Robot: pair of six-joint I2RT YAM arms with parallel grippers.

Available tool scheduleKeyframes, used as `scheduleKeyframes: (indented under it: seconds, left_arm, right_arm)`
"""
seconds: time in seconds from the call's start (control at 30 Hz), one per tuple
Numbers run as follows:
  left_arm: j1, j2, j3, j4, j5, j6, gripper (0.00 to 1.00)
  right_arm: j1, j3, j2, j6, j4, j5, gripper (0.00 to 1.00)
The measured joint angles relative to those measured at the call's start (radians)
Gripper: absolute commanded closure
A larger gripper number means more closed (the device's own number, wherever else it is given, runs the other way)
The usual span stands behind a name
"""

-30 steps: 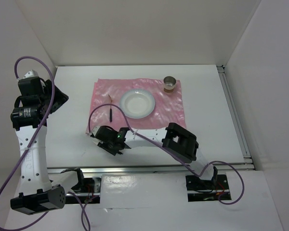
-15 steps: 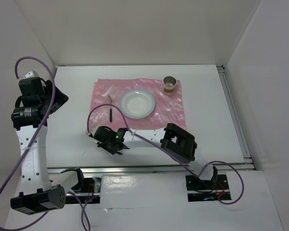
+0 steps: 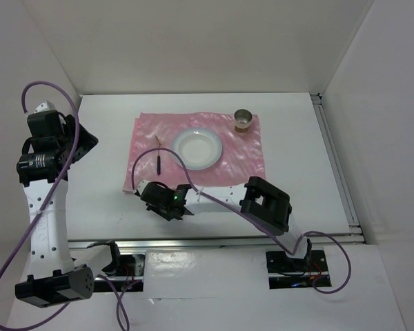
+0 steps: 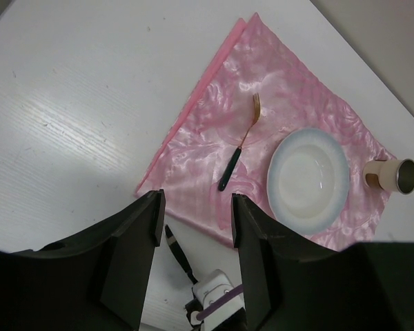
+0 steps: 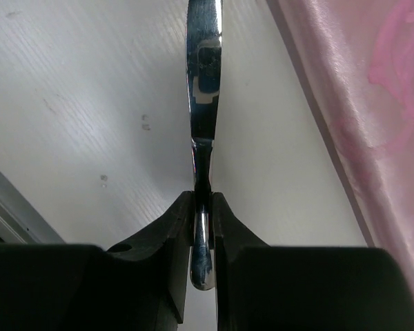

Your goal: Set the dinner table for one person

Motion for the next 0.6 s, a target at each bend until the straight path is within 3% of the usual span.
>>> scheduleKeyframes:
  seconds: [0.43,0.6]
  left_arm:
    - [0.0,0.002,0.0,0.0,-0.004,0.0,0.4]
    - [0.0,0.002,0.0,0.0,-0.005,0.0,0.39]
  right_arm:
    - [-0.01,-0.126,-0.169,-0.003,-0.001,0.065,1.0]
    - [-0.088,-0.156,-0.208,0.024,-0.008,0.074,1.0]
